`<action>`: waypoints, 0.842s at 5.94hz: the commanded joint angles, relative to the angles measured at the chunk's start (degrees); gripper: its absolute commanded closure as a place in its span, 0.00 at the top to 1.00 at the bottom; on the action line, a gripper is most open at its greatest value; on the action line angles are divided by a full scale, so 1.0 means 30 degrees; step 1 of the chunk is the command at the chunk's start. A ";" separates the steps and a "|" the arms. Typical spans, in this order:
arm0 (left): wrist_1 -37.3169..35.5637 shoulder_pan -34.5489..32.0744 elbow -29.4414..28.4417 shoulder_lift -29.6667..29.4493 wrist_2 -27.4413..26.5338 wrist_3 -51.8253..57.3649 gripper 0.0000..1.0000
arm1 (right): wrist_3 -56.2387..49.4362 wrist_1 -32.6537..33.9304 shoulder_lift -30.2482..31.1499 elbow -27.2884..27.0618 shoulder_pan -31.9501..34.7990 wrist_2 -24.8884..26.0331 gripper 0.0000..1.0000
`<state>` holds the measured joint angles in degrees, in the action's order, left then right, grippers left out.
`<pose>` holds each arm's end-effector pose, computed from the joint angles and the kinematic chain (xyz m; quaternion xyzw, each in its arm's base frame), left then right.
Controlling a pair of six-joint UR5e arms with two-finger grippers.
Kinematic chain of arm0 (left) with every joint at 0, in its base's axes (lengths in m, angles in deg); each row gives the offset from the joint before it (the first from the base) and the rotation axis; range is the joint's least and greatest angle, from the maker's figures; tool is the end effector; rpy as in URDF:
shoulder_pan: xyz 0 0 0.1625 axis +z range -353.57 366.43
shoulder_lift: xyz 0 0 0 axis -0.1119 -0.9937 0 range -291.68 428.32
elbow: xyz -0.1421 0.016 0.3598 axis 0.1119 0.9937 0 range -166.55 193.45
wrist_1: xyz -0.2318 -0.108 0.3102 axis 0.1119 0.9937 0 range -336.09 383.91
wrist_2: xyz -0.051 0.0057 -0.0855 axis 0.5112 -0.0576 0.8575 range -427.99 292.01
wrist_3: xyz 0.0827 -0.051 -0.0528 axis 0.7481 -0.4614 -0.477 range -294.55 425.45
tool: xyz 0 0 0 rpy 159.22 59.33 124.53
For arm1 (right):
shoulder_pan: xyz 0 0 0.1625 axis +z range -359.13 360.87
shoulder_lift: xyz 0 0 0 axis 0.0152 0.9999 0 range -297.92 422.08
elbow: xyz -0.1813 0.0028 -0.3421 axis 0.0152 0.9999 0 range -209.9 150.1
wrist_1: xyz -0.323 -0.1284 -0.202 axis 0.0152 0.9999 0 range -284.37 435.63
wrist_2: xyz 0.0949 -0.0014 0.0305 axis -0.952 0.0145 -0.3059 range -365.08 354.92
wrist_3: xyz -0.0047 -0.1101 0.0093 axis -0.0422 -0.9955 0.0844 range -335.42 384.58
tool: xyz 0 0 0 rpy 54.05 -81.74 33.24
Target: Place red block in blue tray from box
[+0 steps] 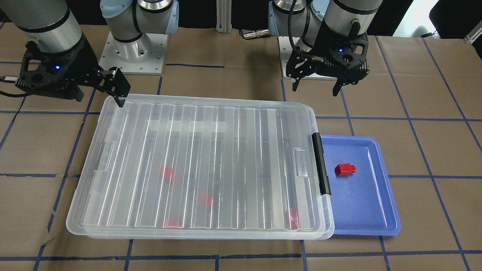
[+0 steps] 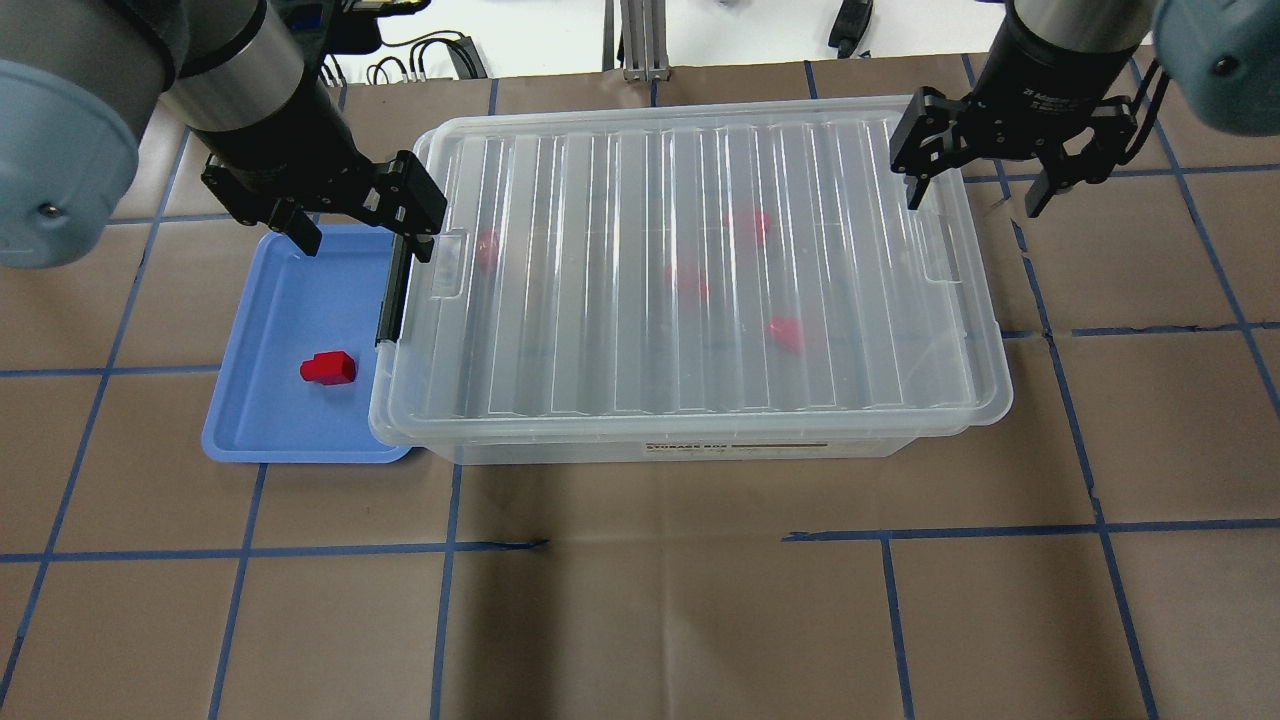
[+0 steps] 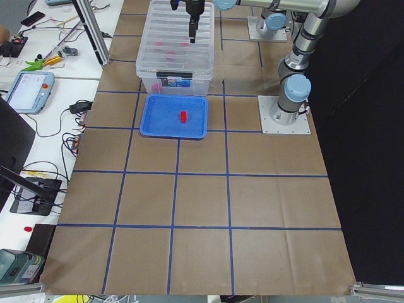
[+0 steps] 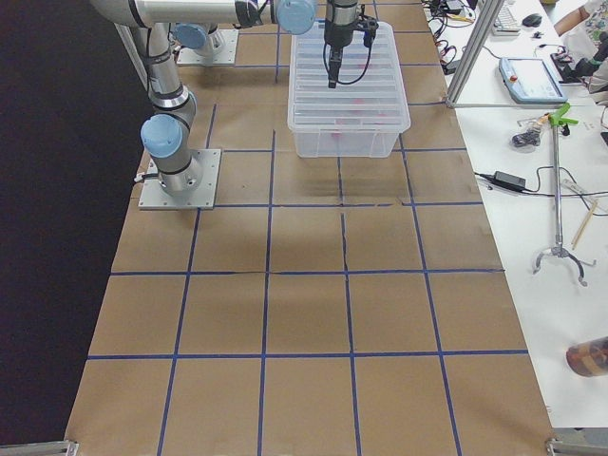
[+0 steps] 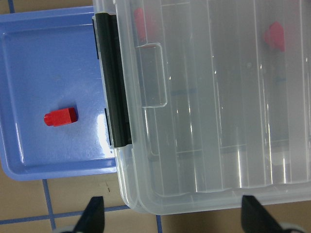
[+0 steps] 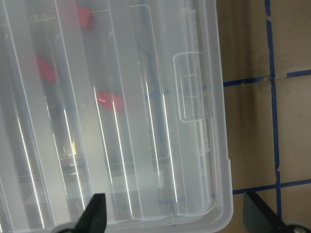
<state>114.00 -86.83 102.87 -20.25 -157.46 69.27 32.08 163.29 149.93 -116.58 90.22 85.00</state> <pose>-0.1610 -0.4645 0.4557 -0.0618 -0.9979 0.0168 0.0045 0.1275 -0.4925 0.4445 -0.0710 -0.9974 -0.0101 0.0013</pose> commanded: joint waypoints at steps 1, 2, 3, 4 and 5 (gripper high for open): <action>0.0000 0.0000 0.0076 0.0048 0.0000 0.0016 0.98 | 0.0400 -0.0796 0.0420 -0.0050 0.0479 -0.0087 1.00; 0.0000 0.0000 0.0076 0.0078 0.0000 0.0045 0.98 | 0.0400 -0.0947 0.0598 -0.0050 0.0509 -0.0058 1.00; 0.0000 0.0000 0.0105 0.0078 0.0000 0.0074 0.98 | 0.0400 -0.1297 0.0628 0.0037 0.0538 -0.0087 1.00; 0.0000 0.0000 0.0106 0.0107 0.0000 0.0075 0.98 | 0.0429 -0.1272 0.0774 0.0067 0.0887 0.0029 1.00; 0.0000 0.0000 0.0164 0.0136 0.0000 0.0104 0.98 | 0.0545 -0.1242 0.0746 0.0067 0.1064 0.0030 1.00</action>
<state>114.00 -86.83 103.25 -19.91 -157.46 69.51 33.46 159.57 152.12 -116.43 92.82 85.02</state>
